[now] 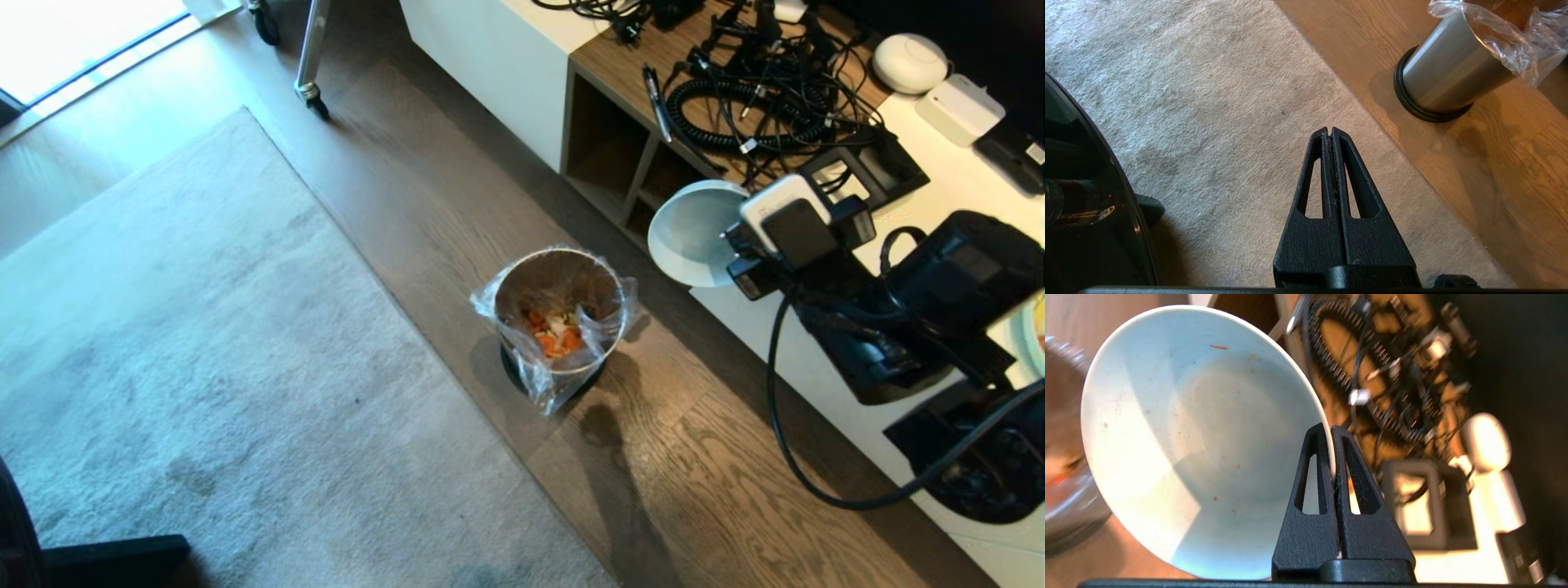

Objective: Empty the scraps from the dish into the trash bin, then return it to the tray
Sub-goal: Put the bowl back to the table

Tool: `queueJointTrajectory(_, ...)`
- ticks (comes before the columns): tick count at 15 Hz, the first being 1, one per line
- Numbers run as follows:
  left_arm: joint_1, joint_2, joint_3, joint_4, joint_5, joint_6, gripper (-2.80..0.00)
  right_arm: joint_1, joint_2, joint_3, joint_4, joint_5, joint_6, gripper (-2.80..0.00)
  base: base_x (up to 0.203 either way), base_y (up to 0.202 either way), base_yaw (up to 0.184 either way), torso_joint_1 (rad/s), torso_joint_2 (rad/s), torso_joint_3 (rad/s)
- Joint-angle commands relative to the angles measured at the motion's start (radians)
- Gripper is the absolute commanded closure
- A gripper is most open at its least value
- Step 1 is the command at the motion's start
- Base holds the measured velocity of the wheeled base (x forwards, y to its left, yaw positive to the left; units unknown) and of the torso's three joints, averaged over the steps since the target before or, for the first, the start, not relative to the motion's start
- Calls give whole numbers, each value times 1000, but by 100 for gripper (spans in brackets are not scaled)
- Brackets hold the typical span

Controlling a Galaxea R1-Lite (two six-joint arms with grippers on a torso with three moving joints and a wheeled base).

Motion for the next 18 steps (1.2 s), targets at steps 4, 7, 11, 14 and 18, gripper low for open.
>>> queueJointTrajectory(4, 0, 0, 0, 0, 0, -1, 0, -1, -167, 95, 175, 5, 128, 0, 0, 0, 0, 0, 0, 0)
queueJointTrajectory(7, 0, 0, 0, 0, 0, -1, 0, -1, -252, 118, 317, 7, 188, 0, 0, 0, 0, 0, 0, 0)
queueJointTrajectory(11, 0, 0, 0, 0, 0, -1, 0, -11, -381, 120, 588, 4, 403, 0, 0, 0, 0, 0, 0, 0)
queueJointTrajectory(14, 0, 0, 0, 0, 0, -1, 0, -79, -457, 196, 669, 4, 564, 0, 0, 0, 0, 0, 0, 0)
queueJointTrajectory(18, 0, 0, 0, 0, 0, -1, 0, -156, -565, 421, 684, 7, 723, 0, 0, 0, 0, 0, 0, 0)
